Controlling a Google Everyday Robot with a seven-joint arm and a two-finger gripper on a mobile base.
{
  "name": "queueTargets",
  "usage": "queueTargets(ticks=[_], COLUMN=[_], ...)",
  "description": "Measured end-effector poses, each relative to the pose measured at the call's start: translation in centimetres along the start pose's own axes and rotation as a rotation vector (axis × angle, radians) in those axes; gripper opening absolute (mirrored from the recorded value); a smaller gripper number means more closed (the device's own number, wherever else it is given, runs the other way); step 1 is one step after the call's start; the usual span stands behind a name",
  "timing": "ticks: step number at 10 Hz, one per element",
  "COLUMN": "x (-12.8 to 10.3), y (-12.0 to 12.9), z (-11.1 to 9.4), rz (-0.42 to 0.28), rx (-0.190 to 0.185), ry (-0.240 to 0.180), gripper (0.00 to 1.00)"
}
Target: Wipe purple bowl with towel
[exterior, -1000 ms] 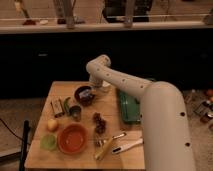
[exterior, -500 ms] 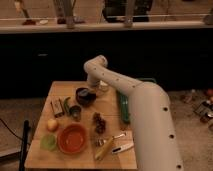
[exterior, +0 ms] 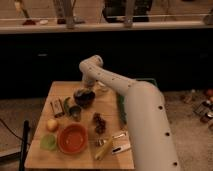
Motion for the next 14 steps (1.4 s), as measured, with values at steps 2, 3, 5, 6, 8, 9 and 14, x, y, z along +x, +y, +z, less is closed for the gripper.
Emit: queueTargets(ticks=[2,3,5,6,8,9,14], x=[-1.1,-1.6,-2.6,-3.1,-3.9,-4.0,-1.5], y=[0.4,0.7,1.7,2.2,3.8,5.0,7.8], z=[-0.5,-0.9,-1.3,-1.5,-1.7,-1.8,-3.3], rz=[-0.023,-0.035,-0.061,-0.075,-0.097,-0.103,-0.089], rx=[0.001,0.001,-0.006,-0.012,-0.035,-0.057,-0.09], ry=[-0.019,-0.027,-0.041,-0.048,-0.057,-0.057,-0.016], gripper=[0.01,0.01,0.01,0.01,0.01,0.01,0.01])
